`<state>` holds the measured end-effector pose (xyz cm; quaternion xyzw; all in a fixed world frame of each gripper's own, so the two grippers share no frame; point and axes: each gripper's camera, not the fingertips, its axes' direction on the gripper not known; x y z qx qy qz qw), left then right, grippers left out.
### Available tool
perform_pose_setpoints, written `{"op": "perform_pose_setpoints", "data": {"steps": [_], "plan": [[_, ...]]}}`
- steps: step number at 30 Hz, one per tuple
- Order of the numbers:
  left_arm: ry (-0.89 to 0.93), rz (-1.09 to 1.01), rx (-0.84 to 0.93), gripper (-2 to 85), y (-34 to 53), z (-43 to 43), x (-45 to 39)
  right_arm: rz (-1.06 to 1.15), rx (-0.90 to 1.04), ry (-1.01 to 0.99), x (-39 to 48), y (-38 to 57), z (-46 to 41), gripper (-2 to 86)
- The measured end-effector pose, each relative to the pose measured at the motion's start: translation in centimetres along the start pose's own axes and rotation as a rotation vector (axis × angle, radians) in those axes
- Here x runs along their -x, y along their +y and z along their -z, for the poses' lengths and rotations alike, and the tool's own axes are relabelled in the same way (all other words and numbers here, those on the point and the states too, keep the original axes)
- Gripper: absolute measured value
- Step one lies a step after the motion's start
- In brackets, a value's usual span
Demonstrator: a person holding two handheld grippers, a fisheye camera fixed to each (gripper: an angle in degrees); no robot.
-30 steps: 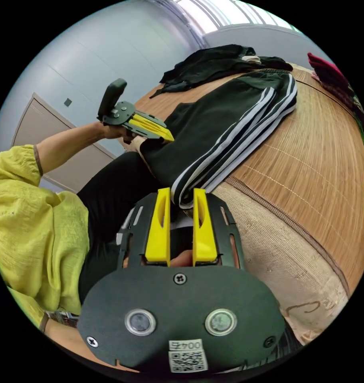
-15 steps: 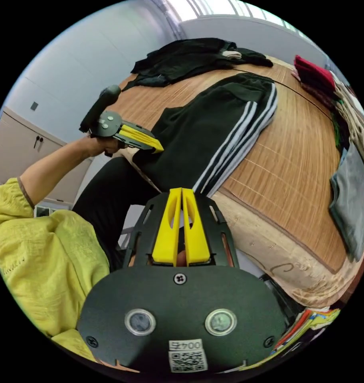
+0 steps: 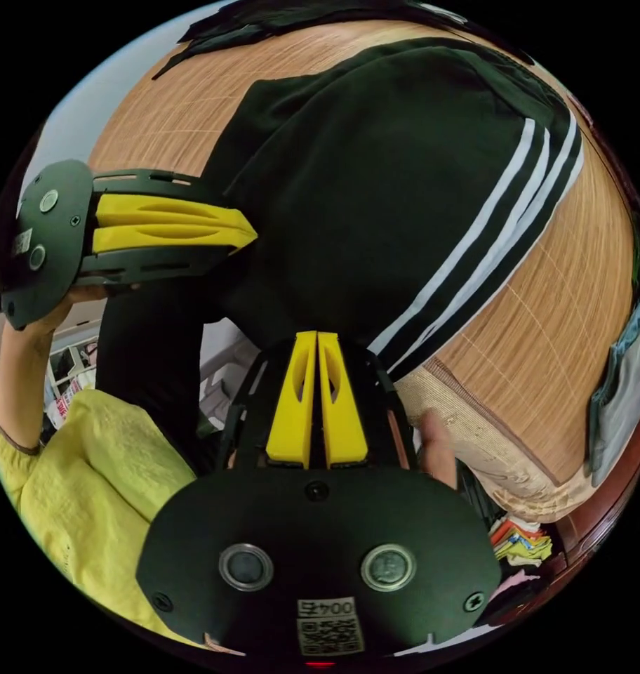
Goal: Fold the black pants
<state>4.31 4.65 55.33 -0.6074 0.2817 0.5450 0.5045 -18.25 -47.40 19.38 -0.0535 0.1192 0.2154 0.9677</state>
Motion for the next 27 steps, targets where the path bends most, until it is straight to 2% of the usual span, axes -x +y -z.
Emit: {"op": "perform_pose_setpoints", "data": {"steps": [5,16,22,27], "plan": [[0.100,0.072,-0.003,0.5,1.6,-0.1,2.9,0.010,-0.020,0.071,1.5,-0.8,0.1,-0.7],[0.040,0.063,-0.034,0.3,5.8,-0.2,2.8,0.045,0.008,0.225,3.9,-2.2,-0.8,-0.7],[-0.018,0.013,-0.056,0.2,8.7,-0.7,2.0,0.013,-0.014,0.178,2.6,-1.7,-1.3,-0.6],[-0.005,0.052,-0.051,0.3,11.2,-1.5,2.3,-0.070,-0.056,0.125,1.2,-0.7,-2.1,-0.4]]}}
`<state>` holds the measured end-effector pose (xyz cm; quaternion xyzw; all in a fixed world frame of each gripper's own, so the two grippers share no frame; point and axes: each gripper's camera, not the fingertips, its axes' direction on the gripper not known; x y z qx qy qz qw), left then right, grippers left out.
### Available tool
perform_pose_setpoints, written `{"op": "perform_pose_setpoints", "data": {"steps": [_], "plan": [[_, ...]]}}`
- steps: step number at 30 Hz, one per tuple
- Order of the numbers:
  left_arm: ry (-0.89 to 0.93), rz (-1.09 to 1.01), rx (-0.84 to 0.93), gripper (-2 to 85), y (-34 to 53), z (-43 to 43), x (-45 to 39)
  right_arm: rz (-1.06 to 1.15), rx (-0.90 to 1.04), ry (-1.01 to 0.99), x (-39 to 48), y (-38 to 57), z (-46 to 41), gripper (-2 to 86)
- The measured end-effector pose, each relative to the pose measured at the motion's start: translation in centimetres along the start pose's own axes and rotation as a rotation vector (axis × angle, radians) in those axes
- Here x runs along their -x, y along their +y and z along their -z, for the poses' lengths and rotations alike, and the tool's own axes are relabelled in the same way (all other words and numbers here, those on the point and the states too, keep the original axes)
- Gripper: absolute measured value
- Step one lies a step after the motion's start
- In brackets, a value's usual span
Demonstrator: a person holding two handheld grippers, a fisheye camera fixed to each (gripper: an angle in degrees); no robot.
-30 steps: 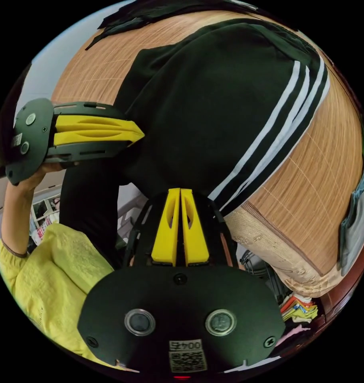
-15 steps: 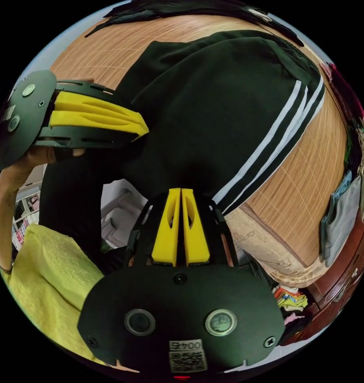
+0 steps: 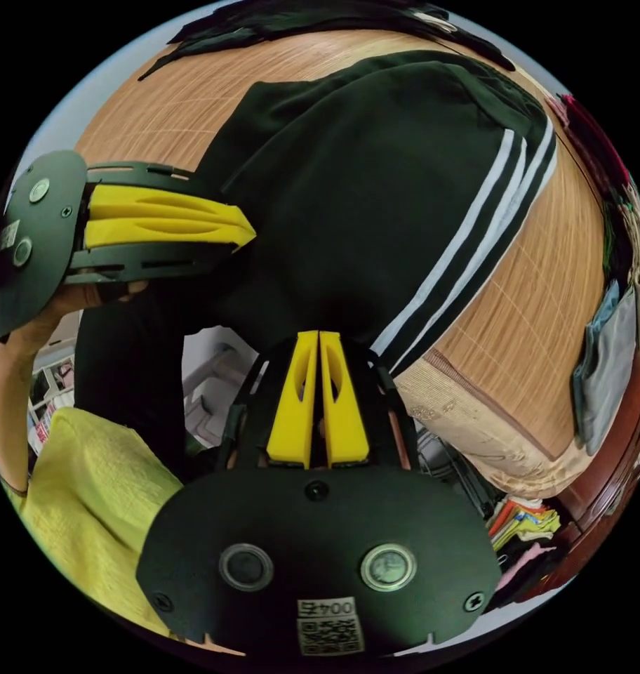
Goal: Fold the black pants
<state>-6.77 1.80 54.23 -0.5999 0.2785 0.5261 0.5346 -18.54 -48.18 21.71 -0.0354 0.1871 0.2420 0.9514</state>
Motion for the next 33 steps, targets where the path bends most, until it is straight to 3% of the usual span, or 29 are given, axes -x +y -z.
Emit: {"op": "perform_pose_setpoints", "data": {"steps": [4,7,11,16,22,29,33], "plan": [[0.014,0.043,-0.013,0.6,2.6,-0.6,0.4,-0.056,-0.061,-0.093,-2.0,1.8,-0.7,0.6],[0.095,0.095,-0.071,1.3,5.7,-0.5,1.9,-0.125,-0.155,-0.272,-4.7,4.4,-0.7,6.5],[0.128,0.040,-0.281,4.2,12.7,1.8,1.7,-0.244,-0.324,-0.497,-8.5,9.9,-1.0,12.1],[0.104,-0.099,-0.397,8.7,20.3,2.2,-2.1,-0.352,-0.417,-0.668,-12.3,15.1,-3.6,13.9],[-0.010,-0.208,-0.437,12.4,23.4,2.0,-7.3,-0.500,-0.417,-0.707,-15.3,17.7,-6.9,20.0],[-0.052,-0.304,-0.427,14.0,23.8,2.7,-11.0,-0.454,-0.310,-0.881,-15.3,17.1,-11.1,19.6],[-0.075,-0.370,-0.384,15.6,23.9,2.4,-13.4,-0.450,-0.257,-0.917,-14.7,17.2,-12.9,13.6]]}}
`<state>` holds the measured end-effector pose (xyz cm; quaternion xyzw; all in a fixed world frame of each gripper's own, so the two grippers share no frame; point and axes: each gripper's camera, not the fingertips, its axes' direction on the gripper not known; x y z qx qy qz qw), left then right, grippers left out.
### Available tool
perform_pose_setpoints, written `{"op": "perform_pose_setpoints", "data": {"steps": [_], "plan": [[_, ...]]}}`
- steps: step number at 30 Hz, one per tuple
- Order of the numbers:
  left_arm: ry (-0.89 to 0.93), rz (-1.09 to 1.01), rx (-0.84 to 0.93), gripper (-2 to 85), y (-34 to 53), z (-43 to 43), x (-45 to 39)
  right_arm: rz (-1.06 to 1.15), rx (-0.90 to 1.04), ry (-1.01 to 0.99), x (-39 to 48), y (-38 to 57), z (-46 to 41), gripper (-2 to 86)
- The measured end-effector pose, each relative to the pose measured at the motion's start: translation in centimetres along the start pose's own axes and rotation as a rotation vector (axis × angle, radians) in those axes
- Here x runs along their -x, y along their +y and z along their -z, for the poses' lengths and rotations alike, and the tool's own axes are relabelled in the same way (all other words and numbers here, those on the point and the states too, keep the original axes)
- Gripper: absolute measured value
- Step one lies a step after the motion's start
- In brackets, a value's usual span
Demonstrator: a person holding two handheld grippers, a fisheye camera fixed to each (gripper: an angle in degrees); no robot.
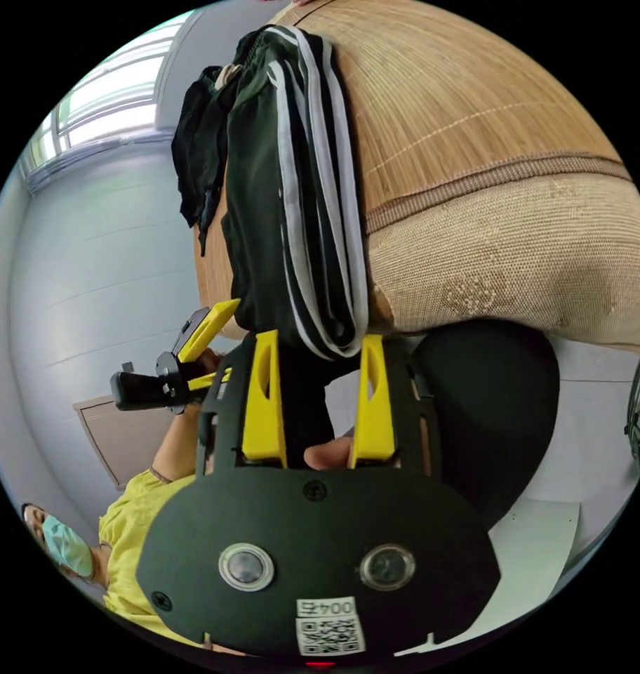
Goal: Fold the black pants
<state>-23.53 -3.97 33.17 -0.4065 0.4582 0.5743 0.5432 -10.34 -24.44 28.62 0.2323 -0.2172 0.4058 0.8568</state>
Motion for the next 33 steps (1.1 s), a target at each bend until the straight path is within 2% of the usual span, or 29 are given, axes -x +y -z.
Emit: {"op": "perform_pose_setpoints", "data": {"steps": [2,7,11,15,19,21,23,26,33], "plan": [[-0.029,-0.043,0.030,16.6,-0.1,-0.2,-1.8,-0.006,-0.018,-0.045,-0.3,1.0,0.3,10.1],[-0.162,-0.098,0.050,17.9,-0.2,0.4,-5.4,0.036,-0.084,-0.200,1.5,3.3,1.9,7.9],[-0.361,-0.126,0.129,13.6,-0.2,0.1,-7.8,0.083,-0.082,-0.174,3.7,4.5,2.0,7.7],[-0.396,-0.107,0.146,7.8,-0.2,0.7,-8.2,0.126,-0.086,-0.067,4.8,6.4,0.9,8.4],[-0.341,-0.087,0.149,5.7,-1.2,2.2,-7.9,0.326,-0.233,0.229,8.0,12.0,0.6,9.4],[-0.333,-0.082,0.149,5.2,-1.7,2.8,-7.6,0.473,-0.353,0.393,10.5,15.7,0.0,12.0],[-0.307,-0.077,0.144,4.8,-2.2,3.3,-7.3,0.646,-0.471,0.616,13.9,19.9,-2.6,18.6],[-0.285,-0.067,0.149,4.7,-2.6,3.3,-6.8,0.818,-0.462,0.874,17.2,22.7,-7.9,22.6],[-0.228,-0.064,0.157,4.6,-3.4,2.5,-5.6,1.010,-0.303,1.255,19.4,23.6,-19.0,20.2]]}}
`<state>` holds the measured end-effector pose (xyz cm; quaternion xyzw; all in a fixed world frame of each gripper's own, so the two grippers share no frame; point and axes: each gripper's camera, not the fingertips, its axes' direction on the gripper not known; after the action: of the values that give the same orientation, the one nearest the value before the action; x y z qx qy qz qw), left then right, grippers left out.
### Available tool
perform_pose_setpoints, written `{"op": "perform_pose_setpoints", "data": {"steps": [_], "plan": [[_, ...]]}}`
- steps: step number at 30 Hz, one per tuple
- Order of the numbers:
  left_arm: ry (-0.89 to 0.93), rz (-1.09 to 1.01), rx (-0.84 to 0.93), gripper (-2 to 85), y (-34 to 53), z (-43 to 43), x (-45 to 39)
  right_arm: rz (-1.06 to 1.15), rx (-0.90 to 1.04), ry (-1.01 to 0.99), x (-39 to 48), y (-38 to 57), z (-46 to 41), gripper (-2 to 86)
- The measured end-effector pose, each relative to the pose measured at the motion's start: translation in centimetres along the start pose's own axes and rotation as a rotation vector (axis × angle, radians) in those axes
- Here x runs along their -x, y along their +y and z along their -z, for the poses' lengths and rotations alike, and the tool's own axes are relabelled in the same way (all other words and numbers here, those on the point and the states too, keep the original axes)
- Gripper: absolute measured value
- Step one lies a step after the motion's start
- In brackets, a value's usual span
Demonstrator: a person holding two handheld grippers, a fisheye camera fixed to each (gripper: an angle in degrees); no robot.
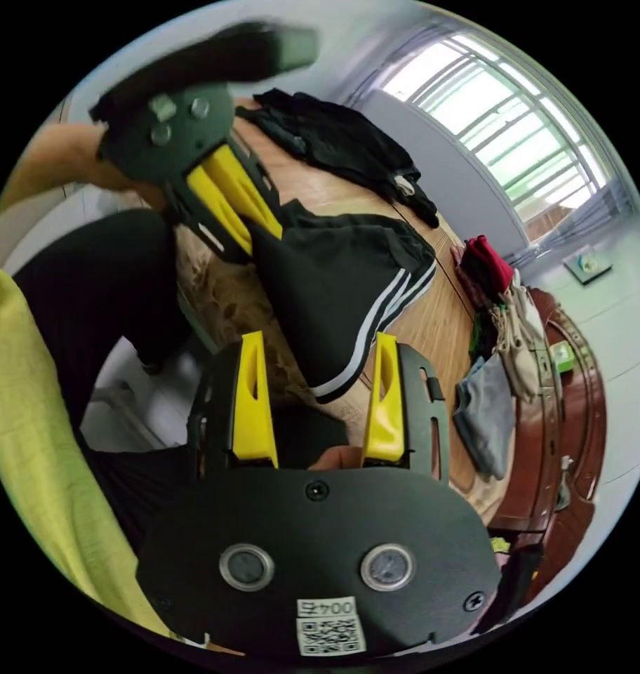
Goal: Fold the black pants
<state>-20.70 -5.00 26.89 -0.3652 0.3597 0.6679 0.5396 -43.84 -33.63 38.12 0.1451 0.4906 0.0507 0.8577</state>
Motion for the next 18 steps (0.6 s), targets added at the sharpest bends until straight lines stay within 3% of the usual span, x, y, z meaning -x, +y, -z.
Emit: {"op": "perform_pose_setpoints", "data": {"steps": [4,9,18], "plan": [[0.029,-0.003,-0.005,4.9,-0.2,-1.0,0.6,0.072,0.106,0.136,2.6,-0.6,-1.1,12.0],[0.090,-0.025,-0.022,5.0,0.1,-1.3,0.4,0.139,0.065,0.210,4.7,0.1,3.5,8.6],[0.307,-0.009,-0.057,6.0,2.3,-1.9,-0.5,0.110,-0.019,-0.002,5.2,2.2,13.2,7.2]]}}
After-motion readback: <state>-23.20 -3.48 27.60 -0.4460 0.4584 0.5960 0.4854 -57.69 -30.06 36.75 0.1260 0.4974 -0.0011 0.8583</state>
